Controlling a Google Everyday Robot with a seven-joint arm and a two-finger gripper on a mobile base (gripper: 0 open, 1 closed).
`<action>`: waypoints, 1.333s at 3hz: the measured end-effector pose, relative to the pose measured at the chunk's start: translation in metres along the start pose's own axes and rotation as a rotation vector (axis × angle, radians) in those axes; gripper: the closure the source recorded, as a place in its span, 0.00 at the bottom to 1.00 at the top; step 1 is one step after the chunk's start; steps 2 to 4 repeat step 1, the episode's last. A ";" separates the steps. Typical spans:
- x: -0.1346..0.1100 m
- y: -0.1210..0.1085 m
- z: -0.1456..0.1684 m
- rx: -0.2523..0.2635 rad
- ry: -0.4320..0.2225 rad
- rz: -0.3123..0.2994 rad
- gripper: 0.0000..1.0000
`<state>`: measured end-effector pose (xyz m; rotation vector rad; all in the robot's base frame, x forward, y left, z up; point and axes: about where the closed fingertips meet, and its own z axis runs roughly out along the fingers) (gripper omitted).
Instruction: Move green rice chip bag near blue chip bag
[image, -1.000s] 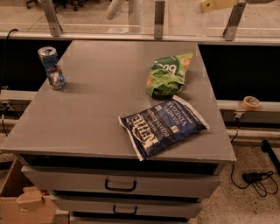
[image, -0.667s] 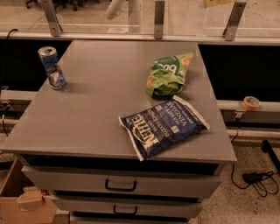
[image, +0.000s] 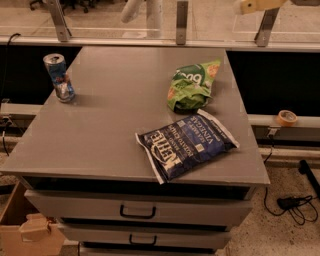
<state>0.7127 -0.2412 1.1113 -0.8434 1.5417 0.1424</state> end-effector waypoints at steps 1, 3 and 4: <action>-0.004 -0.004 -0.003 0.008 -0.006 -0.008 0.00; -0.004 -0.004 -0.003 0.008 -0.006 -0.008 0.00; -0.004 -0.004 -0.003 0.008 -0.006 -0.008 0.00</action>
Offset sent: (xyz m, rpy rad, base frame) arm 0.0000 0.0000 0.0000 0.0000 0.0000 0.0000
